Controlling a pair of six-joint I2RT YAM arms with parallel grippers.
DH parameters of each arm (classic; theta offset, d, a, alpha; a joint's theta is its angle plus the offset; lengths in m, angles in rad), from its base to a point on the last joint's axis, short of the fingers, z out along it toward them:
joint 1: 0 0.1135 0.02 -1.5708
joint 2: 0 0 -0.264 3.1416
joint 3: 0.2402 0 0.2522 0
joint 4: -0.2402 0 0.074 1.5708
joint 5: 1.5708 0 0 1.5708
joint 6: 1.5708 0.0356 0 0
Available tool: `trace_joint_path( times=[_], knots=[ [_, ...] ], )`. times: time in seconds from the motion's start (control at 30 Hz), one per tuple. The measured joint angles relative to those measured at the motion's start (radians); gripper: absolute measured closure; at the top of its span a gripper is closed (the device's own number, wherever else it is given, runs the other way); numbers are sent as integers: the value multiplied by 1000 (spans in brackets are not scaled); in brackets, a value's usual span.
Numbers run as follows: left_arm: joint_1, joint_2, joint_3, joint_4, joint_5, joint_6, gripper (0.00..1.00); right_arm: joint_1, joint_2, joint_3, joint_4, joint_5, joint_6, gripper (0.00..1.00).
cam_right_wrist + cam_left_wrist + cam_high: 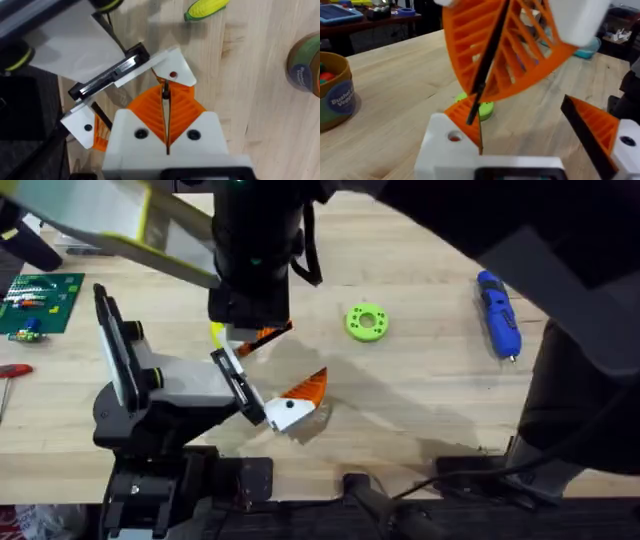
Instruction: Pick up the gripper from the table and insert it into the empty holder that is missing its gripper. Then pick up a screw, insert it into the mounting hole, and use the screwdriver to tighten it. Finally, clean up the table by picking up the vegetable and placing it into the bucket.
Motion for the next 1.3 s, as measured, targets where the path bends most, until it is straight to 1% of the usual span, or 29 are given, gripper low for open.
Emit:
trace_joint_path(
  times=[0.27,0.5,1.3],
  knots=[
    [0,0,0,0,0,0,10,0,4,0,11,25,-4,999],
    [0,0,0,0,0,0,10,0,31,1,16,41,-4,999],
    [0,0,0,0,0,0,10,0,33,1,12,41,-4,999]
  ],
)
